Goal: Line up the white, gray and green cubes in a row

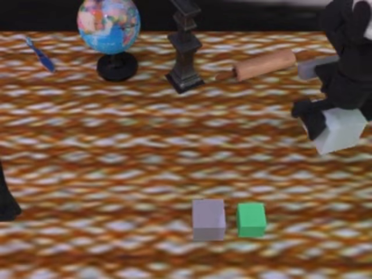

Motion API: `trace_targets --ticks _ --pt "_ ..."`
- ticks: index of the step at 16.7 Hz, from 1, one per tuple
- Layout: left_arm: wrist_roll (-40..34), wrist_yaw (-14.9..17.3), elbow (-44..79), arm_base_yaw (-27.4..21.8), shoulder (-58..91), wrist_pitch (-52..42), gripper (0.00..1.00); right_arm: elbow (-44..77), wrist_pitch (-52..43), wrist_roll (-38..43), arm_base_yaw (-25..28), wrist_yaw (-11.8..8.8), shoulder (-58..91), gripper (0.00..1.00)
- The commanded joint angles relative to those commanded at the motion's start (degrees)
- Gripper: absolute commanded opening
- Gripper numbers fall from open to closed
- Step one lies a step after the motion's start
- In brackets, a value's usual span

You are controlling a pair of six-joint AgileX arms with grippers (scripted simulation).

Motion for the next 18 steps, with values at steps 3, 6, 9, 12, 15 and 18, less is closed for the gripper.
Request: trace_targets --ticks 3,6,9,12,15,18 --pt "0.0 0.0 0.0 0.0 0.0 0.0 1.0 5.3 -2.6 9.1 6.9 0.1 3.1 0.0" --pt "0.0 0.0 0.0 0.0 0.0 0.0 1.0 11.5 -6.0 22.1 16.1 0.1 6.6 0.0" --pt "0.0 0.0 0.0 0.0 0.0 0.0 1.0 17.9 -9.6 36.8 26.1 0.1 10.2 0.0" --pt "0.0 0.0 0.0 0.0 0.0 0.0 1.0 23.6 -12.4 49.7 35.3 0.1 12.7 0.0" --pt "0.0 0.0 0.0 0.0 0.0 0.0 1.0 27.4 -13.9 57.5 41.7 0.3 13.9 0.0" --pt "0.0 0.0 0.0 0.0 0.0 0.0 1.0 28.7 -14.3 59.7 43.8 0.4 14.0 0.0"
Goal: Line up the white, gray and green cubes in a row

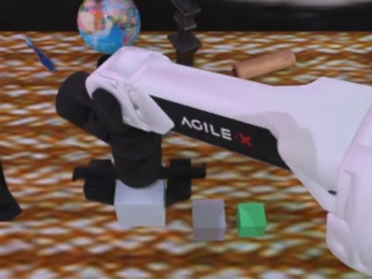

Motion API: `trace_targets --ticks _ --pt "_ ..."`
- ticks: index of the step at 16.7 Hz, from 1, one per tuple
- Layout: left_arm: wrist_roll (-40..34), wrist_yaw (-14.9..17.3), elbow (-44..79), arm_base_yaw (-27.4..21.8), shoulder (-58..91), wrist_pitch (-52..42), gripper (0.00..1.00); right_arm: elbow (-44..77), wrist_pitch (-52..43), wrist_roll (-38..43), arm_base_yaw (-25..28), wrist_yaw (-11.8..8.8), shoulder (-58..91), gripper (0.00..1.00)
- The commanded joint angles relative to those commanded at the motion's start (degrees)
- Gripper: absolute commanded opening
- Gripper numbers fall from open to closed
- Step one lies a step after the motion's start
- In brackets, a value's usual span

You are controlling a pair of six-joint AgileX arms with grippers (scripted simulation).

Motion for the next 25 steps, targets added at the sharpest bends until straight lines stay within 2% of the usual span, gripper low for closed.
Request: trace_targets --ticks 5,11,16,25 --pt "0.0 0.0 0.0 0.0 0.0 0.0 1.0 -1.0 1.1 0.0 -0.2 -0.1 -0.1 0.0" --pt "0.0 0.0 0.0 0.0 0.0 0.0 1.0 -9.8 12.3 0.2 0.0 -0.1 2.3 0.0" --pt "0.0 0.0 0.0 0.0 0.0 0.0 1.0 -11.1 13.8 0.2 0.1 0.0 2.7 0.0" --pt "0.0 0.0 0.0 0.0 0.0 0.0 1.0 -11.1 13.8 0.2 0.1 0.0 2.7 0.68"
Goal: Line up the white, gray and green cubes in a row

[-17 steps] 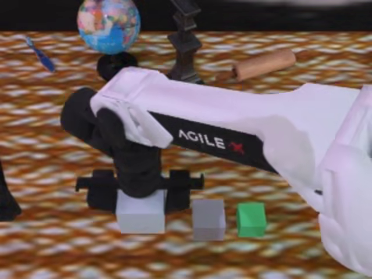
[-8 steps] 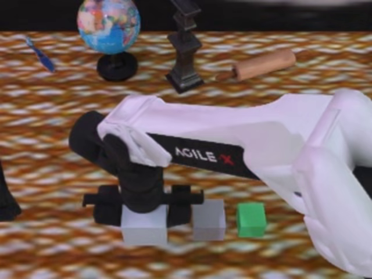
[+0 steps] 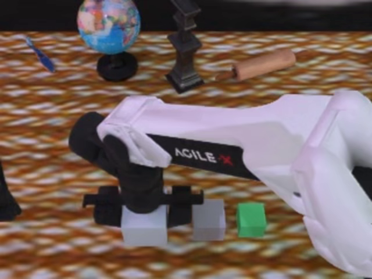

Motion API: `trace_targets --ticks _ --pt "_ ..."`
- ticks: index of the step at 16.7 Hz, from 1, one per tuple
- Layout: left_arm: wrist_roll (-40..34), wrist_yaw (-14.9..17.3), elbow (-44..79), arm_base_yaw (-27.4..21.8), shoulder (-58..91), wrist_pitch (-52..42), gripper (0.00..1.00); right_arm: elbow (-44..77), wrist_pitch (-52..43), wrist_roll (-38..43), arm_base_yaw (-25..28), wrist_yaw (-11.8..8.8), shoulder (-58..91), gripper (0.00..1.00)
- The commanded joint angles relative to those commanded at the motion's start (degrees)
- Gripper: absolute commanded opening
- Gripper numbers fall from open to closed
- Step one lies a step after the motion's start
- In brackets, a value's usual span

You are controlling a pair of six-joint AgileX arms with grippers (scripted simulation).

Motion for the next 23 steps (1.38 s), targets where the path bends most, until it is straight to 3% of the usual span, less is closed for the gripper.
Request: trace_targets --ticks 4,5,14,23 --pt "0.0 0.0 0.0 0.0 0.0 0.0 1.0 0.0 0.0 0.0 0.0 0.0 0.0 0.98" --pt "0.0 0.0 0.0 0.0 0.0 0.0 1.0 0.0 0.0 0.0 0.0 0.0 0.0 1.0" --pt "0.0 0.0 0.0 0.0 0.0 0.0 1.0 0.2 -0.2 0.0 -0.1 0.0 0.0 1.0" --pt "0.0 0.0 0.0 0.0 0.0 0.0 1.0 11.1 -13.8 0.0 0.4 0.0 -2.8 1.0"
